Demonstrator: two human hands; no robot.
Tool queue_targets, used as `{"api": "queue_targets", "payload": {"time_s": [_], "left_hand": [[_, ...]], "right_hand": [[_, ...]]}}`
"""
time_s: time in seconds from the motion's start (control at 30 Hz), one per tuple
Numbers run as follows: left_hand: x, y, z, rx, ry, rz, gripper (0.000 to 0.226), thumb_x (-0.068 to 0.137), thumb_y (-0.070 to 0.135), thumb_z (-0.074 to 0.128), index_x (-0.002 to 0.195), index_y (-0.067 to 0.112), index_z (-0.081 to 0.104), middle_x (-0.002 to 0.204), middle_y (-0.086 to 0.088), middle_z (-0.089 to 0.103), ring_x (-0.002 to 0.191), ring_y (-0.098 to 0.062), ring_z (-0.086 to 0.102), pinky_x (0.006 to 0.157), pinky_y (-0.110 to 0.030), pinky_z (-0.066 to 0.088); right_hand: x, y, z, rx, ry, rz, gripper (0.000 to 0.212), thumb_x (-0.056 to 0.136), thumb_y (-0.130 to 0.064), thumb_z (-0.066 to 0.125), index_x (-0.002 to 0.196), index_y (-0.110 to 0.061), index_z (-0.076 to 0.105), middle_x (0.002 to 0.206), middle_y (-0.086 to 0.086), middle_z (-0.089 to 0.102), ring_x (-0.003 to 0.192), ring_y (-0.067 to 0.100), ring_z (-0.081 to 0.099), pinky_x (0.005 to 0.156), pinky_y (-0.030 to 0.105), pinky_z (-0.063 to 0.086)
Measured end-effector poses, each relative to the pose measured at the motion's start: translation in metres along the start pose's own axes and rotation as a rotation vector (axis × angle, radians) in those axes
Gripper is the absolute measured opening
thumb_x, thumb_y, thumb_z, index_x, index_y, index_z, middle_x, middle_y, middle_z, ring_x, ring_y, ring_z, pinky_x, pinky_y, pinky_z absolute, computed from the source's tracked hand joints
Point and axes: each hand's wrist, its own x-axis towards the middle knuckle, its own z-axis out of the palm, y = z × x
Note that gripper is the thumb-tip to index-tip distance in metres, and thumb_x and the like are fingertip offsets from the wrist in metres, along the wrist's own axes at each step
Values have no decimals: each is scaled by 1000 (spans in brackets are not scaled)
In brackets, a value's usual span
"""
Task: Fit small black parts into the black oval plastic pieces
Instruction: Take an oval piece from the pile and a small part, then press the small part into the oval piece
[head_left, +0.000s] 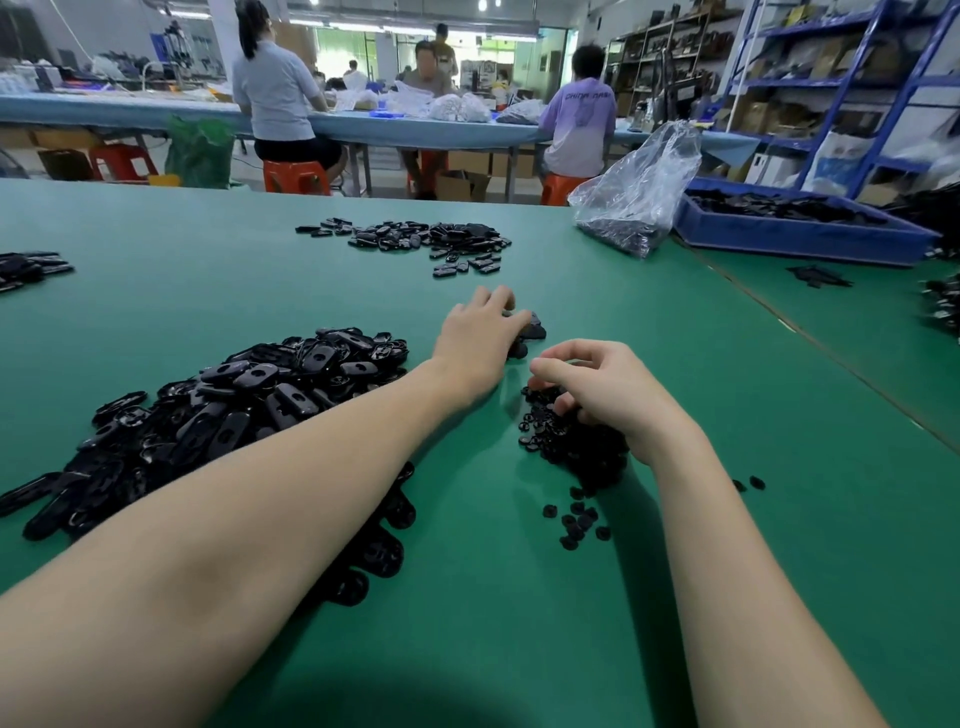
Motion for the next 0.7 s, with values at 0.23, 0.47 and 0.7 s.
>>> {"api": "queue_targets", "payload": {"time_s": [0.23, 0.47, 0.7], "left_hand": [[13, -4, 10, -77, -59, -71, 38, 92, 1, 50, 125, 18, 55, 122, -8, 49, 116, -29, 44, 72, -37, 40], [25, -7, 10, -131, -76, -133, 34, 94, 2, 50, 125, 16, 55, 124, -8, 50, 118, -28, 45, 79, -38, 44], [-12, 4, -13, -288, 36, -152, 29, 92, 21, 61, 121, 20, 58, 122, -4, 54, 118, -24, 48, 86, -36, 46]], "right_hand": [[1, 0, 4, 0, -46, -11, 8, 93, -32, 70, 90, -25, 71, 86, -10, 79, 54, 4, 60, 63, 23, 41], [3, 4, 4, -15, -43, -7, 8, 93, -33, 70, 91, -25, 72, 86, -11, 79, 54, 3, 61, 62, 23, 42], [1, -1, 3, -36, -41, -9, 9, 93, -32, 70, 94, -23, 73, 87, -9, 79, 54, 4, 59, 57, 21, 41]]}}
